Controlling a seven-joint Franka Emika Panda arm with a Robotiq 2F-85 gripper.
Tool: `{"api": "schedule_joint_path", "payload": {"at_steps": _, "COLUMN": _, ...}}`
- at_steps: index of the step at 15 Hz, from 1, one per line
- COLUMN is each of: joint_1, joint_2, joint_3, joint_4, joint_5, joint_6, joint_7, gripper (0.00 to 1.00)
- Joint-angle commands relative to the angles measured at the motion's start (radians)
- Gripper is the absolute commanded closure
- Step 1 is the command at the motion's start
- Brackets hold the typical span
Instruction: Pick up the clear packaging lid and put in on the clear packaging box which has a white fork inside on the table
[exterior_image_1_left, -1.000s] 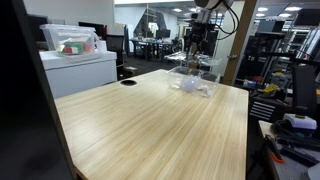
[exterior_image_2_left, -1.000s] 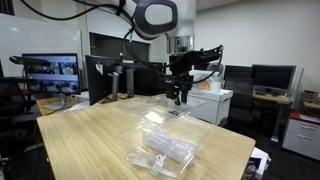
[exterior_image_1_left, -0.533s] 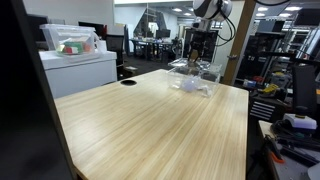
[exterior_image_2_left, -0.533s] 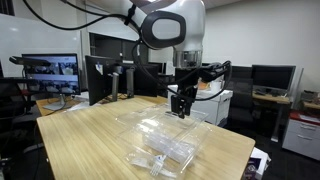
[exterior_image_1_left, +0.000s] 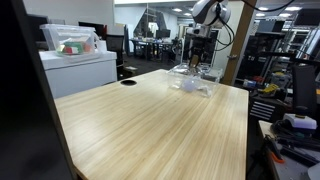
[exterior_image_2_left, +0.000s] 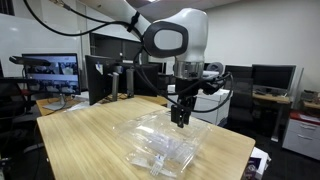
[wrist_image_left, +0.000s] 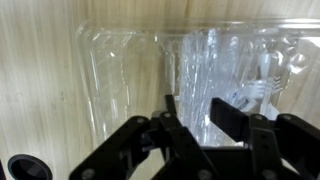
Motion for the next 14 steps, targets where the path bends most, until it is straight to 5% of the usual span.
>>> {"api": "schedule_joint_path", "payload": {"at_steps": 1, "joint_1": -0.027, "joint_2": 0.005, "joint_3": 0.019, "joint_4": -0.012, "joint_5": 0.037, "joint_6": 0.018, "joint_7": -0.065, "gripper": 0.84}}
{"api": "schedule_joint_path", "payload": {"at_steps": 14, "joint_1": -0.067, "joint_2": 0.040, "joint_3": 0.076, "joint_4": -0.008, "joint_5": 0.158, "joint_6": 0.121, "joint_7": -0.195, "gripper": 0.84}}
